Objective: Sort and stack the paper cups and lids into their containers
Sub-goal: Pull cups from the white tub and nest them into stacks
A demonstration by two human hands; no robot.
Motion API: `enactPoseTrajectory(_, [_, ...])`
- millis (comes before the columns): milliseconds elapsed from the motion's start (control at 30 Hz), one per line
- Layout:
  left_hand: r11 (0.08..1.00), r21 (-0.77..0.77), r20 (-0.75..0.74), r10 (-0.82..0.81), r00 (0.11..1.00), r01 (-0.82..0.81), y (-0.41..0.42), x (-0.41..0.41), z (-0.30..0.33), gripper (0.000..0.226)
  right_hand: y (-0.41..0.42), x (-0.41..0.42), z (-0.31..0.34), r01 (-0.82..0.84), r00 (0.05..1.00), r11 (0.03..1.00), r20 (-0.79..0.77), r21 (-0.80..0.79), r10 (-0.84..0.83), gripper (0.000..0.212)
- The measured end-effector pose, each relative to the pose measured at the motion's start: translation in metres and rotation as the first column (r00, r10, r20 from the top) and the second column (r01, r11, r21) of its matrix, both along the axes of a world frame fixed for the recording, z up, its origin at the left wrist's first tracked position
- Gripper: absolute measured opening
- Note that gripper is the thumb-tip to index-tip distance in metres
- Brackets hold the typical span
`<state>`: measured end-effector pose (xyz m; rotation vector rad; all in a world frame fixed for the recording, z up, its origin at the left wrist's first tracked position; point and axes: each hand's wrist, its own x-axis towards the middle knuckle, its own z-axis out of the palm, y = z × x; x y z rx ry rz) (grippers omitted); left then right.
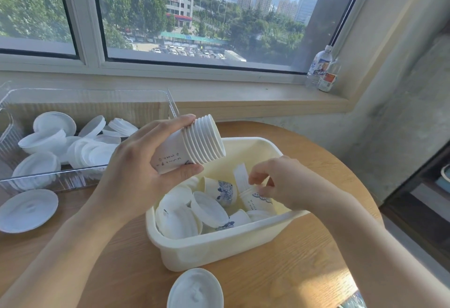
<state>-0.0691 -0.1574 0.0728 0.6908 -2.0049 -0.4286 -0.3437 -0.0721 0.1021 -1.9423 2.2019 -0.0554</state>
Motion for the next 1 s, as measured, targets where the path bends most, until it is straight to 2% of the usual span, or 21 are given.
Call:
enactPoseTrajectory(100, [1.0, 0.001, -0.003, -0.01, 1.0, 0.01, -0.001, 0.0, -0.001, 0.074, -0.005, 0.0, 0.001, -0.01, 0.999, 0.999, -0.045, 0.041, 0.012, 0.024])
enactPoseTrajectory(233, [1.0, 0.0, -0.008, -0.016, 1.0, 0.016, -0.002, 0.0, -0.002, 0.074, -0.007, 0.001, 0.002, -0.046, 0.998, 0.999, -0.03, 0.005, 0.046, 0.024])
enactPoseTrajectory(467, [1.0, -0.001, -0.008, -0.009, 1.0, 0.009, -0.004, 0.001, -0.003, 0.074, 0.01, -0.001, 0.025, -0.001, 0.964, 0.978, 0.259, -0.207, 0.055, 0.017])
enactPoseTrajectory(600, [1.0, 0.007, -0.016, -0.013, 1.0, 0.013, -0.004, 0.001, -0.004, 0.074, 0.021, -0.001, 0.037, 0.112, 0.863, 0.952, 0.504, -0.284, 0.049, 0.013])
enactPoseTrajectory(733, [1.0, 0.008, -0.022, -0.009, 1.0, 0.009, -0.003, 0.001, -0.003, 0.076, 0.026, 0.001, 0.04, 0.301, 0.665, 0.863, 0.737, -0.407, 0.116, 0.007])
enactPoseTrajectory(800, [1.0, 0.014, -0.025, -0.008, 1.0, 0.009, -0.002, 0.001, -0.003, 0.076, 0.026, 0.003, 0.04, 0.369, 0.589, 0.811, 0.789, -0.454, 0.173, 0.007])
enactPoseTrajectory(1000, [1.0, 0.013, -0.023, -0.004, 1.0, 0.004, -0.003, 0.001, -0.003, 0.076, 0.026, 0.012, 0.035, 0.465, 0.503, 0.696, 0.81, -0.547, 0.301, 0.011])
